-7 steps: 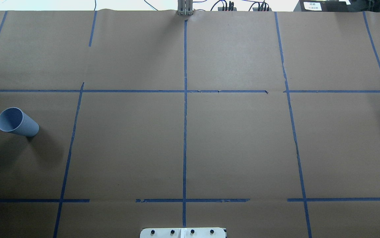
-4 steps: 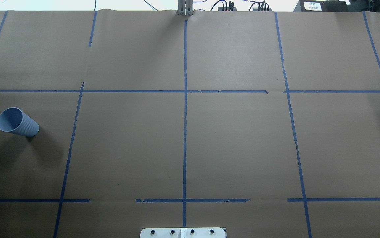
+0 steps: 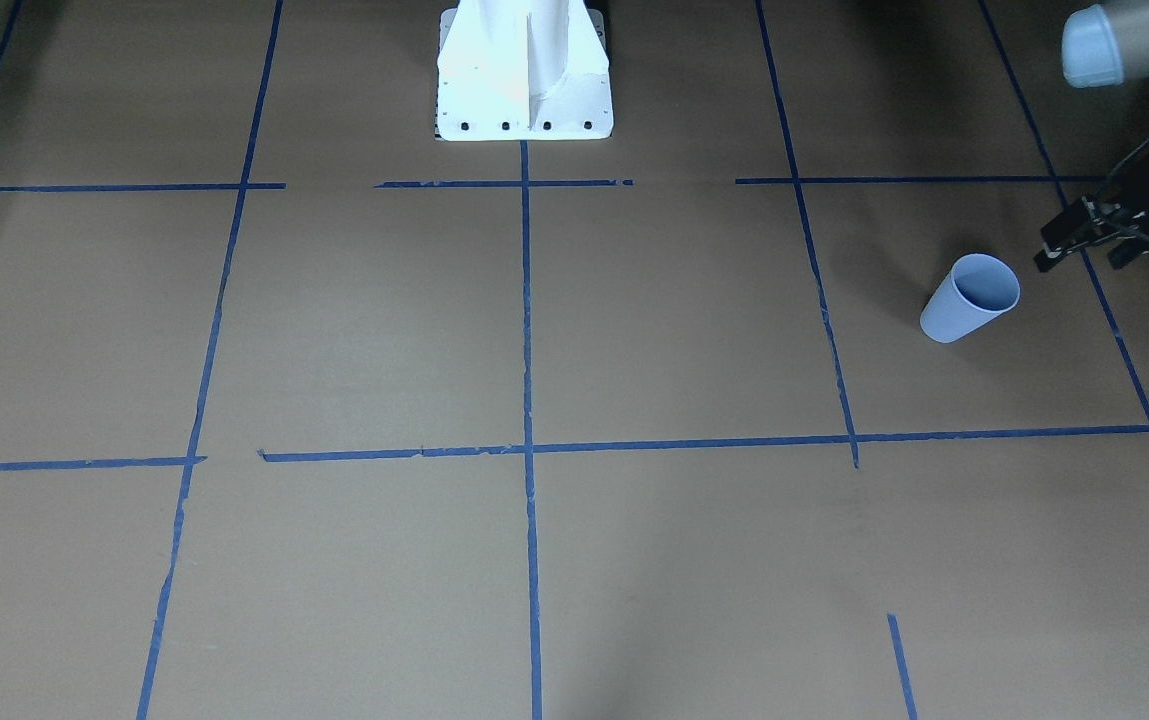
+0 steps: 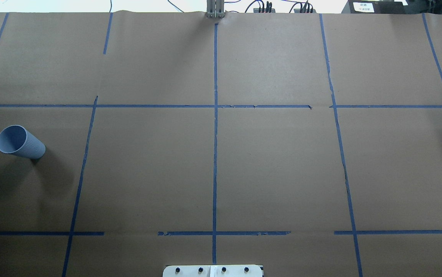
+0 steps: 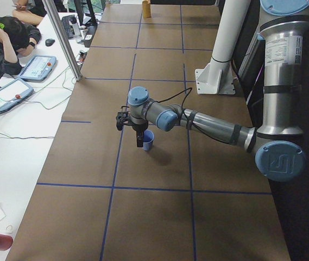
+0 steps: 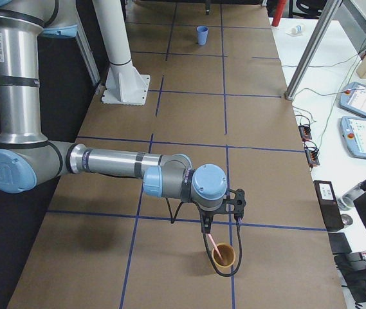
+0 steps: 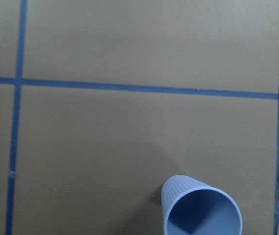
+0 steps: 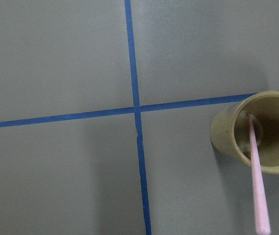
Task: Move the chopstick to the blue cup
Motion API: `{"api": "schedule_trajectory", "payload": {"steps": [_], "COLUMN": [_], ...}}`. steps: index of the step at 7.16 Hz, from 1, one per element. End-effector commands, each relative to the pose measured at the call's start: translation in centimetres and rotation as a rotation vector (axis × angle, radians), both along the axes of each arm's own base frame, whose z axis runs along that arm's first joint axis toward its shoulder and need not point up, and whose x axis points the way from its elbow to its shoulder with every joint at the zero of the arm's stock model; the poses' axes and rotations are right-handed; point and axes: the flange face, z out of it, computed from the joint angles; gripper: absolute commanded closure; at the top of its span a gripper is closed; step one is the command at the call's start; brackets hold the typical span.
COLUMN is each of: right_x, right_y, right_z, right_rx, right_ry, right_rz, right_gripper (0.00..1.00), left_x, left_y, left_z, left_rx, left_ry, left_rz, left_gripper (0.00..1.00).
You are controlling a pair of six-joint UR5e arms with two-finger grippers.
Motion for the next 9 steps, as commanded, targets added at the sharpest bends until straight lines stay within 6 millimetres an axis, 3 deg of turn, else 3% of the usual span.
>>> {"api": "schedule_trajectory", "payload": {"steps": [1,3,5,6,7,9], "right_x": [0.0,0.0,0.0,0.0,0.0,0.0], "right_y": [0.0,0.1,0.2,0.1,0.1,0.4], "right_z": [-0.1,0.0,0.1,0.0,-0.2,-0.4], "right_rx": [0.003,-0.001,-0.003,0.001,0.005,0.009], "right_ry": [0.001,0.005,0.006,0.004,0.006,0.003], "right_rz": [0.000,0.001,0.000,0.000,0.000,0.000], "right_gripper": [0.00,0.00,0.00,0.00,0.00,0.00], "left_x": [3.1,5.7,6.1,6.3,6.3,6.3], "left_y": [0.6,1.4,1.6,1.6,1.5,1.2], "left_z": [2.8,3.7,4.1,3.8,3.8,3.7], "left_rx": [-0.004,-0.038,-0.042,-0.036,-0.036,-0.029], "left_ry": [0.009,0.003,0.001,0.004,0.004,-0.011], "left_rz": [0.010,0.041,0.051,0.055,0.055,0.040], "left_gripper": [0.00,0.00,0.05,0.27,0.58,0.92]}}
